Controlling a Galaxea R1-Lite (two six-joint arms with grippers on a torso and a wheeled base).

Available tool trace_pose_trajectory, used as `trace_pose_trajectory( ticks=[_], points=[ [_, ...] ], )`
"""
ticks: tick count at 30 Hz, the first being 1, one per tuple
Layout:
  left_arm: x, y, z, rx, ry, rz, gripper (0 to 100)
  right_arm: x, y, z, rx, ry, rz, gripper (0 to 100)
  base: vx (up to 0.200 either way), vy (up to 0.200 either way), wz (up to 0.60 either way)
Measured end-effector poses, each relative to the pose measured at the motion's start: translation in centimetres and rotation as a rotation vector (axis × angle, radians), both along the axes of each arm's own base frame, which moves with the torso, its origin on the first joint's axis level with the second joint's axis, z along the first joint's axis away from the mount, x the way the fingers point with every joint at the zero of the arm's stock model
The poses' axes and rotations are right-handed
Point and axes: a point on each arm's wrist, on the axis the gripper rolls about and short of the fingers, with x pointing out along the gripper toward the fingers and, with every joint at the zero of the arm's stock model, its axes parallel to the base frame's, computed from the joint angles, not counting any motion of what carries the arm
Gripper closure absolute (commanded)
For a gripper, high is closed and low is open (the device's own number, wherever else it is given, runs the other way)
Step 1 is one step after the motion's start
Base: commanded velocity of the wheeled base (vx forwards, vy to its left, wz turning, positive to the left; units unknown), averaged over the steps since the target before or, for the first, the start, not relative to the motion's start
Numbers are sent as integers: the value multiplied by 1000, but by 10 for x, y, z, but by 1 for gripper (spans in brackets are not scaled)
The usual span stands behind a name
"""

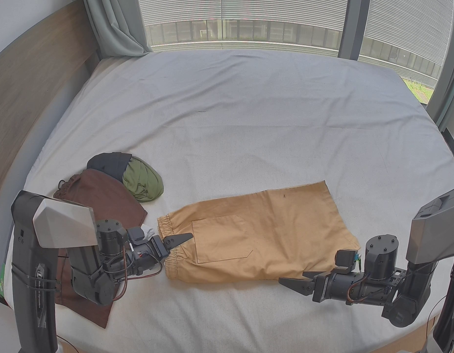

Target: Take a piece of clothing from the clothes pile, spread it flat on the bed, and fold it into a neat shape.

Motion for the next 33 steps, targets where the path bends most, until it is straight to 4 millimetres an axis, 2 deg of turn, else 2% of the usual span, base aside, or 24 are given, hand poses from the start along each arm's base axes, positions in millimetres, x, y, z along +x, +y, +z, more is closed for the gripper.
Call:
trace_pose_trajectory(
  ticks=[7, 8, 24, 33],
  points=[
    [1, -2, 0, 0, -2, -1, 0, 0, 0, 0, 1, 0, 0, 0, 0, 0, 0],
    [1, -3, 0, -1, -2, -1, 100, 0, 0, 0, 1, -1, 0, 0, 0, 0, 0],
    [1, 0, 0, -12, -2, -38, 100, 2, -1, -2, -2, 3, -7, 0, 0, 0, 0],
    [1, 11, 8, -36, -15, -68, 100, 4, -2, -2, 1, -1, -14, 0, 0, 0, 0]
  ],
)
